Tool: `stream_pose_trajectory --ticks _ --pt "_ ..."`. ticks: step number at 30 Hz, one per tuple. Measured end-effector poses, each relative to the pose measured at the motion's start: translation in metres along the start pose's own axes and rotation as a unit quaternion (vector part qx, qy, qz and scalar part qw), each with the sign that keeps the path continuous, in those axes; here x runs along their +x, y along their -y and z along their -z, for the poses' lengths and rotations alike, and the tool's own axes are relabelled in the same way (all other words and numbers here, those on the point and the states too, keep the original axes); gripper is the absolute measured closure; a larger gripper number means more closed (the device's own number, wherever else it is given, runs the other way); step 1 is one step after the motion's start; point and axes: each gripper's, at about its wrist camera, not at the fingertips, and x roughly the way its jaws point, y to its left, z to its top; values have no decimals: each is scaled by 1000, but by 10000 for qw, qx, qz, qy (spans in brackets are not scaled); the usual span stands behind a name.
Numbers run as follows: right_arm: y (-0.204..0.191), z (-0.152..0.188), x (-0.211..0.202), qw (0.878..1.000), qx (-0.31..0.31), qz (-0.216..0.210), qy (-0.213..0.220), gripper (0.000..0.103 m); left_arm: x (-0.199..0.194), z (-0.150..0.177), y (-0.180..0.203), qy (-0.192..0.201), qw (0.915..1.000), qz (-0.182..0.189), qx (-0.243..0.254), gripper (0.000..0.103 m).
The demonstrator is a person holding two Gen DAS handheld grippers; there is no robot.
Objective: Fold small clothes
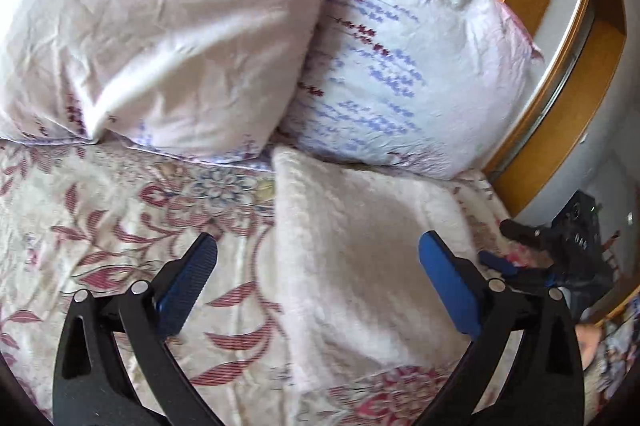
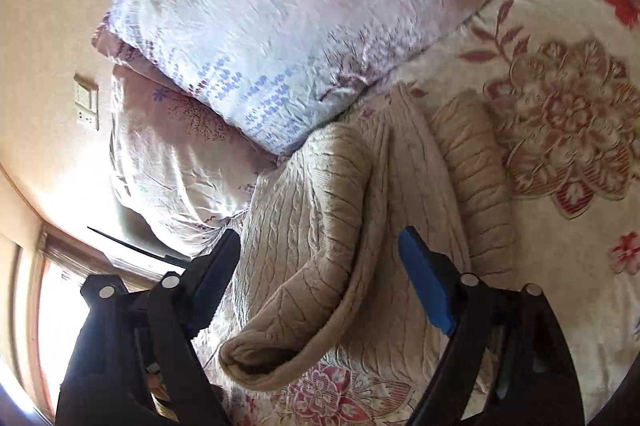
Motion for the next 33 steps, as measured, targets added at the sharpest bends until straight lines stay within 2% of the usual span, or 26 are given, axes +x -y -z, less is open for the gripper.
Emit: stream_pose_trajectory --ticks 3,6,7,8,9,11,15,18,20,23,26,33 --pt "4 -1 19 9998 73 105 -172 32 10 14 -15 -127 9987 -456 173 2" --pt "0 -2 32 9994 -34 274 -221 37 17 24 -21 -222 9986 -445 193 2" --pt "-1 -3 37 9991 -55 333 -262 53 19 25 -22 -241 9987 -401 203 2" --pt "-1 -3 42 9988 -55 360 -338 74 19 26 -20 -255 9987 -377 224 2" --pt "-2 -3 49 9984 -44 373 -427 81 20 27 -20 -255 9987 -359 251 2" --pt "-7 -3 52 9982 -176 411 -389 86 22 28 -19 -243 9987 -337 294 2" --pt "-36 -7 31 9967 -680 409 192 88 19 31 -15 -231 9984 -366 364 2" --pt "-53 -15 12 9901 -1030 616 730 88 19 32 -11 -205 9982 -377 412 2" --pt "-50 -19 -1 9870 -1023 775 973 88 21 33 -8 -215 9979 -384 483 2" --pt "-24 -26 -4 9870 -742 1018 1001 88 24 35 -3 -300 9972 -386 565 2" --pt "5 -26 -1 9898 -349 1074 866 88 26 38 2 -346 9964 -361 679 2" --pt "29 -22 2 9913 -57 1099 723 88 31 41 9 -454 9942 -446 867 2"
